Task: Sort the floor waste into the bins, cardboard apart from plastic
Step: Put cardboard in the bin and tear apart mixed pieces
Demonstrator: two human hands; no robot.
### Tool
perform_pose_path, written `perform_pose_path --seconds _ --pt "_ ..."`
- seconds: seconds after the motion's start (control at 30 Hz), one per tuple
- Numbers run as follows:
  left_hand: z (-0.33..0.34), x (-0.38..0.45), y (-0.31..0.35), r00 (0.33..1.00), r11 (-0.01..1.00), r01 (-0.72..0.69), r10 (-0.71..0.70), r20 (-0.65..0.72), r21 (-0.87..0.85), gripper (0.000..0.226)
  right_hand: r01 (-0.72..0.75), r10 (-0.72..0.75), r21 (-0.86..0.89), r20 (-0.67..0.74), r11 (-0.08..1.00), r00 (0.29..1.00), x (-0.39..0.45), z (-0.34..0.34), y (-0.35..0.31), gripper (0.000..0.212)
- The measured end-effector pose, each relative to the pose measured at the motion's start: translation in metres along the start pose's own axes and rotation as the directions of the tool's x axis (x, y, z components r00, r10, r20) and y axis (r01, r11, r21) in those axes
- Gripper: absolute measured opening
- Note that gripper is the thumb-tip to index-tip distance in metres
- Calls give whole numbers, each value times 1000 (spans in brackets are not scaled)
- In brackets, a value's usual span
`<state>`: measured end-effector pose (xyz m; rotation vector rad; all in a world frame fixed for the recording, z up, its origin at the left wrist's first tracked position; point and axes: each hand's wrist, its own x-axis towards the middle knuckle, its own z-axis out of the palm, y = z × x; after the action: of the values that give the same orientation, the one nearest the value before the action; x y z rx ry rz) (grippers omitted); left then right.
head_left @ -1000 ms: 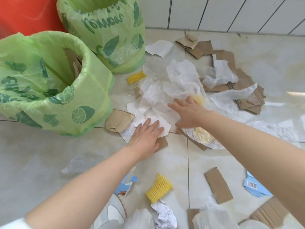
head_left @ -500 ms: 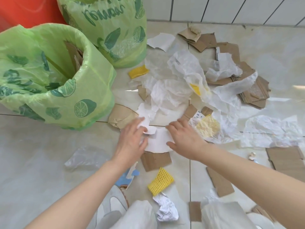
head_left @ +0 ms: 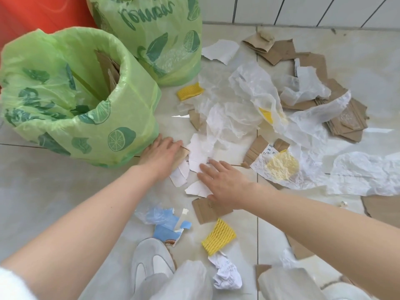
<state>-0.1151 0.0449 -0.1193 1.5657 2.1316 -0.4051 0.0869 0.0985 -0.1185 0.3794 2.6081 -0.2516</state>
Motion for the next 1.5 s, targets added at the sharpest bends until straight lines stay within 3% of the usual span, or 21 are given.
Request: perform_pose_path --seconds 0.13,0.23,0.37,0.5,0.73,0.9,1.07,1.17,1.37,1.5 --pt "3 -16 1 999 998 37 -36 -17 41 51 -30 31 67 -18 997 999 -23 8 -1 60" --pt "3 -25 0 997 993 55 -59 -39 -107 45 -20 21 51 -13 998 1000 -42 9 9 58" --pt "-3 -31 -2 999 977 36 -40 -12 -211 39 -65 66 -73 8 995 998 -45 7 31 85" --pt "-10 -36 -2 1000 961 1 -8 -22 -277 17 59 -48 -235 51 970 998 -35 8 37 106" --pt "-18 -34 6 988 921 -86 129 90 -379 9 123 -122 -335 23 934 992 -16 -2 31 74" --pt "8 -15 10 957 953 -265 278 78 -147 28 40 -39 -350 10 936 999 -13 -7 32 67" --pt "13 -15 15 962 964 -265 266 60 -27 34 36 -48 -335 -28 942 998 -13 -5 36 77" --pt "12 -16 19 969 969 -245 244 45 25 35 27 -45 -312 -51 950 998 -13 -6 31 72" --pt "15 -17 22 977 978 -205 207 55 -49 37 -36 41 -326 8 945 999 -18 -5 35 64" --pt "14 -21 23 984 964 -167 176 25 -206 22 -29 32 -337 3 941 999 -17 -9 36 57"
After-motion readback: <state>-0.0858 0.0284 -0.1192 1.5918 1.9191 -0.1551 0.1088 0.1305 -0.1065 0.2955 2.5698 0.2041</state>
